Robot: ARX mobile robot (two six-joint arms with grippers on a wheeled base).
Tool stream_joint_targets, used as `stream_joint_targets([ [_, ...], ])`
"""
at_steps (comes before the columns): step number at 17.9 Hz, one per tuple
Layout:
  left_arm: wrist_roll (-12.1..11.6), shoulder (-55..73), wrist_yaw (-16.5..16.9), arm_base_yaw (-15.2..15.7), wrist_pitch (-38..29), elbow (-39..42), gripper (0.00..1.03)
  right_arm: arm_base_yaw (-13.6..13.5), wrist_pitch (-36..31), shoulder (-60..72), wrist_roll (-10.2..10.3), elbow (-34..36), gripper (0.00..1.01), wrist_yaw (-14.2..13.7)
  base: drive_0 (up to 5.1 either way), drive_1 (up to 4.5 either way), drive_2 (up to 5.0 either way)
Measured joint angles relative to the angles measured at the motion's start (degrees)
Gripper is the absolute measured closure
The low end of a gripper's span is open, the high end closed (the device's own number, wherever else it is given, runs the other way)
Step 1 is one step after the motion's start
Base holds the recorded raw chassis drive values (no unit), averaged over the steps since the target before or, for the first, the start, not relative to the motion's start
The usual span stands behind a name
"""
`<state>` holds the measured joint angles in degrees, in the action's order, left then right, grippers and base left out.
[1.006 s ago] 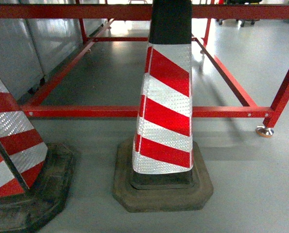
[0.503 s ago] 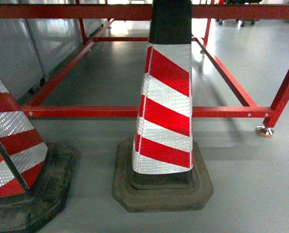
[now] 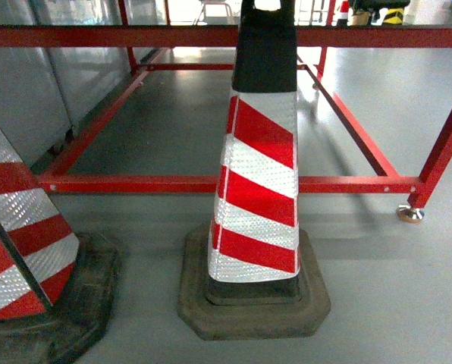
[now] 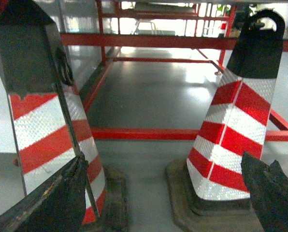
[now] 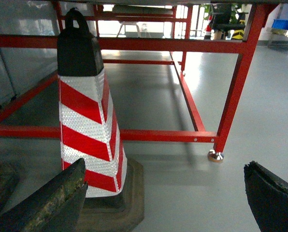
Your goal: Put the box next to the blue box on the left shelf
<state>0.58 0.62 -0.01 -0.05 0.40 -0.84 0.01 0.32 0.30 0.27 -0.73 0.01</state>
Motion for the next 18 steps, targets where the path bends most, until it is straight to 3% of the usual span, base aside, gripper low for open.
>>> stream_joint_targets([
  [18, -0.6, 0.0, 0.0, 0.0, -0.1, 0.0, 0.05, 0.0, 0.0, 0.0, -0.1, 0.0, 0.03, 0.0, 0.0, 0.0, 0.0],
])
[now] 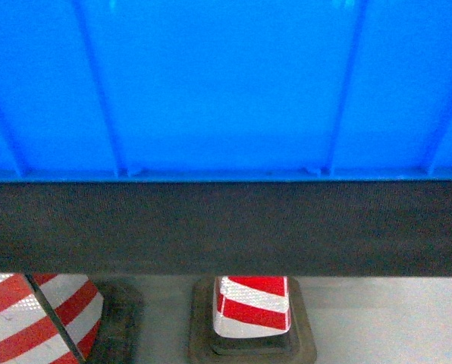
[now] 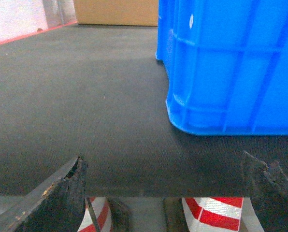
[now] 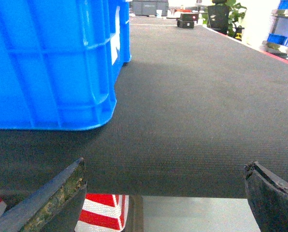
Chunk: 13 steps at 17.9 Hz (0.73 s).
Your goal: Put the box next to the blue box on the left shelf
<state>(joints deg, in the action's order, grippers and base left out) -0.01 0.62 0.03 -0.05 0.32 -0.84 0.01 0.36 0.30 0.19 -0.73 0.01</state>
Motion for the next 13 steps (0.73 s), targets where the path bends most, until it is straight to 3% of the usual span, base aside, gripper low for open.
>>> stream_joint_targets([
  [13, 0.0, 0.0, 0.0, 0.0, 0.2, 0.0, 0.05, 0.0, 0.0, 0.0, 0.0, 0.0, 0.03, 0.0, 0.0, 0.0, 0.0],
])
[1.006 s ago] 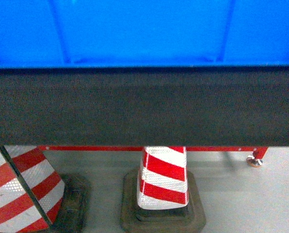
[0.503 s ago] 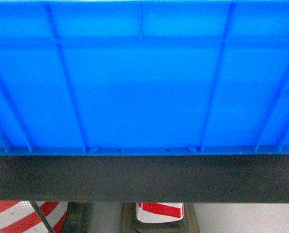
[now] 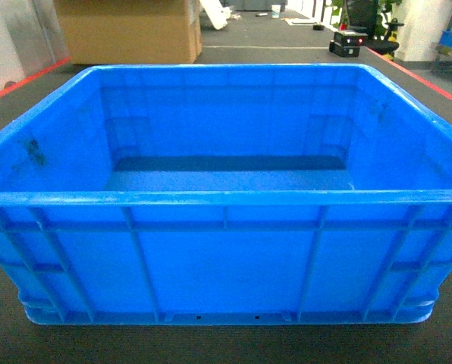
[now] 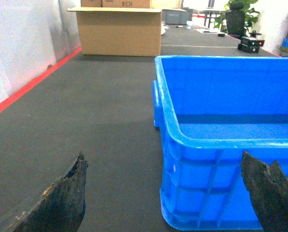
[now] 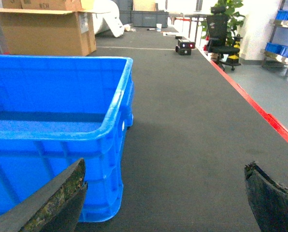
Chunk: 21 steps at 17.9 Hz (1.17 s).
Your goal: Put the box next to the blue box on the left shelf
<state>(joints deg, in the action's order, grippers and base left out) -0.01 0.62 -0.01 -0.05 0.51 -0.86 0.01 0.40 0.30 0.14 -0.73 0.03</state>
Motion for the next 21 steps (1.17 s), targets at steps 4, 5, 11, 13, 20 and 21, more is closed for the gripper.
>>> stream_joint_targets([
  [4, 0.0, 0.0, 0.0, 0.0, -0.2, 0.0, 0.05, 0.0, -0.1, 0.0, 0.0, 0.0, 0.03, 0.0, 0.0, 0.0, 0.0],
  [5, 0.0, 0.0, 0.0, 0.0, -0.2, 0.0, 0.05, 0.0, -0.1, 0.0, 0.0, 0.0, 0.03, 0.0, 0.0, 0.0, 0.0],
  [11, 0.0, 0.0, 0.0, 0.0, -0.2, 0.0, 0.05, 0.0, -0.1, 0.0, 0.0, 0.0, 0.03, 0.0, 0.0, 0.0, 0.0],
  [13, 0.0, 0.0, 0.0, 0.0, -0.2, 0.0, 0.05, 0.0, -0.1, 0.0, 0.0, 0.0, 0.03, 0.0, 0.0, 0.0, 0.0],
  [20, 0.0, 0.0, 0.0, 0.0, -0.2, 0.0, 0.05, 0.0, -0.1, 0.0, 0.0, 0.0, 0.03, 0.0, 0.0, 0.0, 0.0],
  [21, 0.0, 0.0, 0.0, 0.0, -0.2, 0.0, 0.05, 0.0, -0.1, 0.0, 0.0, 0.0, 0.03, 0.0, 0.0, 0.0, 0.0],
])
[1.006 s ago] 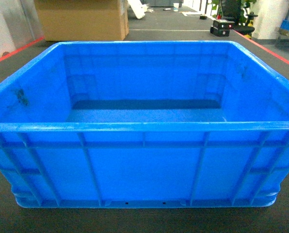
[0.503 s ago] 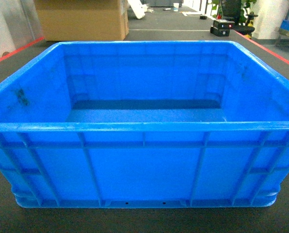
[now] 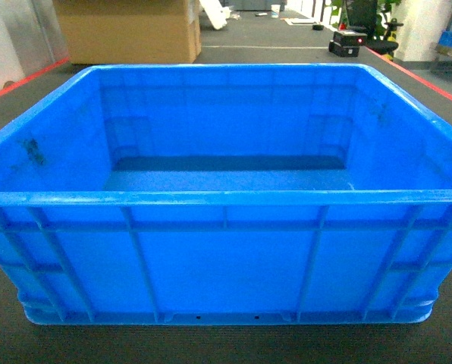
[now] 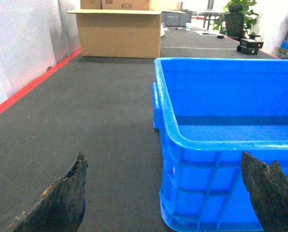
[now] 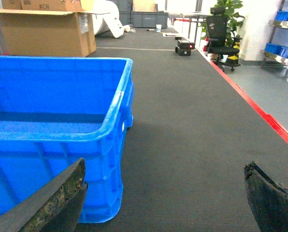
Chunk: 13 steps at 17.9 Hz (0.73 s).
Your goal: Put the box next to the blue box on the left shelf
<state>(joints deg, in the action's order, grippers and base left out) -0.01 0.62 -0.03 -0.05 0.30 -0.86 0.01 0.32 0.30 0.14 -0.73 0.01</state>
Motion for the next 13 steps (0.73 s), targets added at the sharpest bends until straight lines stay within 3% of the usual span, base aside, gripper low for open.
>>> stream_joint_targets([
  [13, 0.0, 0.0, 0.0, 0.0, 0.0, 0.0, 0.05, 0.0, 0.0, 0.0, 0.0, 0.0, 0.03, 0.0, 0.0, 0.0, 0.0],
])
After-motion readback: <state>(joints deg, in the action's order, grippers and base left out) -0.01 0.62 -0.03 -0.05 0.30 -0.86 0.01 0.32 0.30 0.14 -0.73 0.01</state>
